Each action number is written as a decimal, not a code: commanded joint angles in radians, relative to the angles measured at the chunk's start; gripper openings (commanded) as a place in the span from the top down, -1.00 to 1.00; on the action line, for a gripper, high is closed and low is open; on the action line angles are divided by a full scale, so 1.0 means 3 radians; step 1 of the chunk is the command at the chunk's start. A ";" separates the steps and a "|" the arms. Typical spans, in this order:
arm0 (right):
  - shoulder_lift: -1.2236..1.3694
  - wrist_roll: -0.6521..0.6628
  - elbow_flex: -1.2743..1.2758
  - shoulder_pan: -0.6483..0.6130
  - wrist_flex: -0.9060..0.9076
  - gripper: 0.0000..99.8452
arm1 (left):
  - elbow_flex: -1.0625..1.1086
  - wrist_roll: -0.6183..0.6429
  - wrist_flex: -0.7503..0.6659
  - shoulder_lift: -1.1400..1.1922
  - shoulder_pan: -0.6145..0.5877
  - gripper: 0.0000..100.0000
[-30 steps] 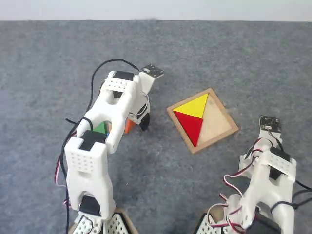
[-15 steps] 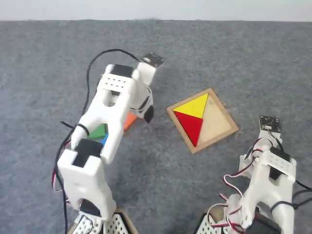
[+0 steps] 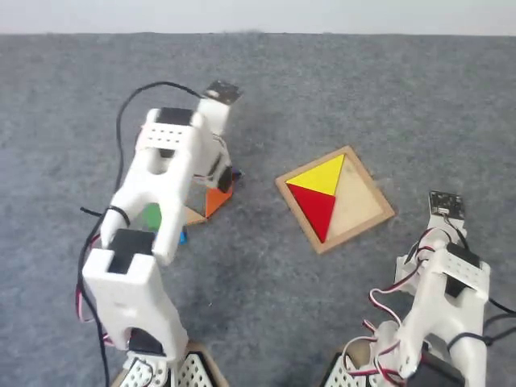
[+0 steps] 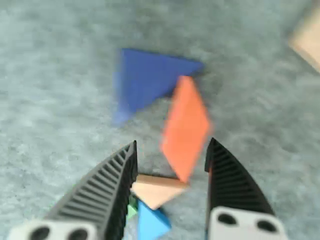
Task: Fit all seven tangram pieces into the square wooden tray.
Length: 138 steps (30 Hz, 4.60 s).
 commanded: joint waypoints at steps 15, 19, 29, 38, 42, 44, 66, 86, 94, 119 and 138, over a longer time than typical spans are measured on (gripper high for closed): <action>0.0125 -0.0036 -0.0056 -0.0038 -0.0074 0.50 | -0.0238 -0.0113 -0.0363 0.0721 0.0072 0.57; 0.0125 -0.0036 -0.0056 -0.0038 -0.0074 0.50 | -0.0228 0.0000 -0.0220 0.0680 0.0215 0.58; 0.0125 -0.0036 -0.0056 -0.0038 -0.0074 0.50 | -0.0228 0.0384 0.0138 0.0491 0.0736 0.82; 0.0125 -0.0036 -0.0056 -0.0038 -0.0074 0.50 | -0.0315 0.0450 0.0143 0.0486 0.0731 0.98; 0.0125 -0.0036 -0.0056 -0.0038 -0.0074 0.50 | -0.0320 0.0511 0.0215 0.0302 0.0762 0.98; 0.0125 -0.0036 -0.0056 -0.0038 -0.0074 0.50 | -0.0315 0.0476 0.0368 0.0164 0.0859 0.97; 0.0125 -0.0036 -0.0056 -0.0038 -0.0074 0.50 | -0.0125 0.0169 0.1033 -0.0690 0.0854 0.72; 0.0090 -0.0005 0.0005 -0.0043 -0.0074 0.50 | 0.0821 0.0619 -0.0813 -0.0225 0.0839 0.50; 0.0090 -0.0005 0.0005 -0.0043 -0.0074 0.50 | 0.0519 0.0742 -0.0552 0.0215 0.0864 0.51; 0.0084 -0.0031 0.0005 -0.0018 -0.0100 0.50 | -0.1383 0.1703 0.0598 0.0271 0.1642 0.98; -0.0304 -0.0266 0.0005 0.0954 -0.0202 0.50 | -0.4028 0.2475 0.0455 0.2250 0.2148 0.98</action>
